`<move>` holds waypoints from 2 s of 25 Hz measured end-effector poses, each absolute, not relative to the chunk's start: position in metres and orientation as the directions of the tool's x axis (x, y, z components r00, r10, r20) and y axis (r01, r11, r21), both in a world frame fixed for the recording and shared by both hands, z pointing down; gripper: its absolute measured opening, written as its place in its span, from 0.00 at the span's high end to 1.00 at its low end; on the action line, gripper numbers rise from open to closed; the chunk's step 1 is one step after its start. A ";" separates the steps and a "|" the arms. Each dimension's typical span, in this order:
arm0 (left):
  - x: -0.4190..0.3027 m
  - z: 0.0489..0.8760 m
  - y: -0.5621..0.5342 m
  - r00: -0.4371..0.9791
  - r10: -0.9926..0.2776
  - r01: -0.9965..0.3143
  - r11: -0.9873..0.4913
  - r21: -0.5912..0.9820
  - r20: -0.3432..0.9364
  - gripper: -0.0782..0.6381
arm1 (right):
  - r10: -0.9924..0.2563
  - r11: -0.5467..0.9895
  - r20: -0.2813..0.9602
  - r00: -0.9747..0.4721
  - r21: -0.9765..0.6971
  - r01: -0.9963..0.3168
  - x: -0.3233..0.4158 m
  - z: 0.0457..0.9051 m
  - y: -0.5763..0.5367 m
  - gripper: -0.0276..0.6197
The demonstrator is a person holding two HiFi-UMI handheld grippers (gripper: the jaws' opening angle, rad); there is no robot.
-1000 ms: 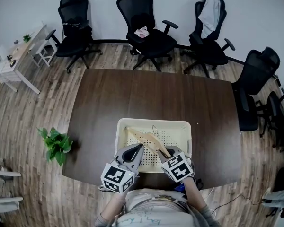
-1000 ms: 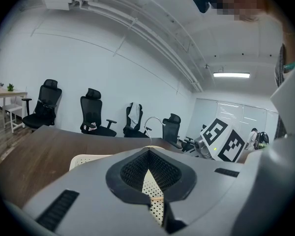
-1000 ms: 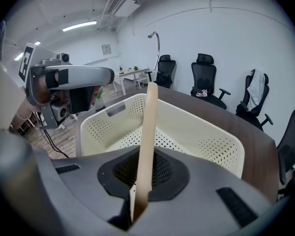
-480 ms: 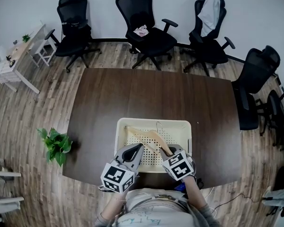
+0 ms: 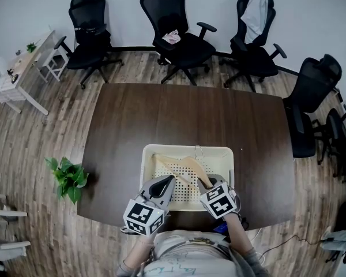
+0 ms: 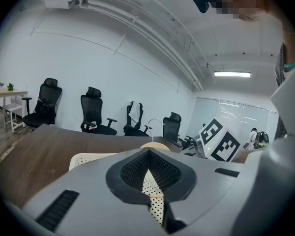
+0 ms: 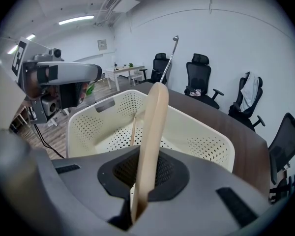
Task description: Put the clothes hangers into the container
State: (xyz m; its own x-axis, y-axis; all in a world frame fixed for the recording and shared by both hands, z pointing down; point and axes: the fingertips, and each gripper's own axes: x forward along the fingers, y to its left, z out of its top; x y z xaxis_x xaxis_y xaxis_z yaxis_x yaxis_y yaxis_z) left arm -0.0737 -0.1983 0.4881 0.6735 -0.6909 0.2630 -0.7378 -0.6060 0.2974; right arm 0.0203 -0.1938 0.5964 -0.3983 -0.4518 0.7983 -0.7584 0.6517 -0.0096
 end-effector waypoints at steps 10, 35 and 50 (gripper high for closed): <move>-0.074 0.490 -0.199 0.675 -0.687 -0.736 -0.606 0.301 0.268 0.88 | -0.461 0.634 0.808 -0.367 0.011 -0.773 0.029 0.601 -0.201 0.92; -0.072 0.495 -0.206 0.685 -0.678 -0.727 -0.614 0.306 0.266 0.88 | -0.427 0.574 0.848 -0.313 -0.013 -0.819 0.050 0.621 -0.216 0.92; -0.071 0.494 -0.209 0.686 -0.677 -0.726 -0.615 0.308 0.265 0.88 | -0.397 0.537 0.875 -0.278 -0.025 -0.844 0.061 0.631 -0.220 0.92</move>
